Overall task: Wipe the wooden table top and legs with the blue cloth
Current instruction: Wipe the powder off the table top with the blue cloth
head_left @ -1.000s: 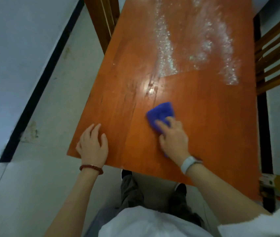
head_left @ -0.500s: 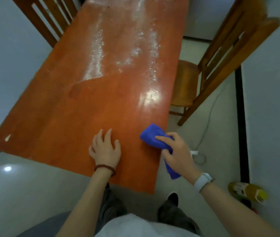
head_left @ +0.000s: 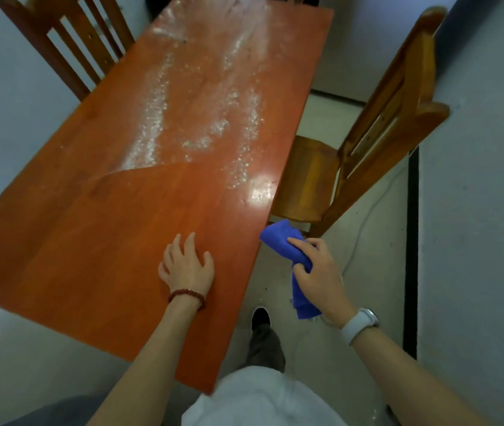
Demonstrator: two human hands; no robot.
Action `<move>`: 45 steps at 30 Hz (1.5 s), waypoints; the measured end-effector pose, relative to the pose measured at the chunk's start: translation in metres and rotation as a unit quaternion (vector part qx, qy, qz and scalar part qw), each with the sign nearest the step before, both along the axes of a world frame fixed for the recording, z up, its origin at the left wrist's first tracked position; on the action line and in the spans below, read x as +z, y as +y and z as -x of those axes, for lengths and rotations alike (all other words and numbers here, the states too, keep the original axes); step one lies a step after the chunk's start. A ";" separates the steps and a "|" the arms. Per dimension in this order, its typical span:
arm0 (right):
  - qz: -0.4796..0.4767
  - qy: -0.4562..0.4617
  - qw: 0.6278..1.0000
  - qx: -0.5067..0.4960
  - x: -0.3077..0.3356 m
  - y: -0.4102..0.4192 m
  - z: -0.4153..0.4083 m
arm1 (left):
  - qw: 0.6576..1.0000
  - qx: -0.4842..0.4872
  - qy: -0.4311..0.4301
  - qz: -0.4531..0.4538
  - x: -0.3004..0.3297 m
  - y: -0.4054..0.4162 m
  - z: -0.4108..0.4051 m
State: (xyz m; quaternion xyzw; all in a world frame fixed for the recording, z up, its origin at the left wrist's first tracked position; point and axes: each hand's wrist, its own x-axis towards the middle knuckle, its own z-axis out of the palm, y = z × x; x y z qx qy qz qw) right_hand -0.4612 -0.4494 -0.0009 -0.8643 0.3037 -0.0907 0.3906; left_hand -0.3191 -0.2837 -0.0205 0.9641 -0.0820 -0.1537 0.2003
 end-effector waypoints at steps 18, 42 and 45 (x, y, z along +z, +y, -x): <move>0.343 -0.050 0.826 0.444 -0.062 -0.030 -0.176 | 0.979 0.195 -0.045 -0.046 -0.042 -0.024 -0.077; 0.338 -0.077 0.900 0.264 -0.027 -0.349 -0.430 | 0.994 0.077 0.019 -0.079 -0.022 -0.318 -0.245; 0.336 -0.048 0.863 0.373 -0.039 -0.327 -0.415 | 0.994 0.061 0.009 -0.087 -0.023 -0.338 -0.261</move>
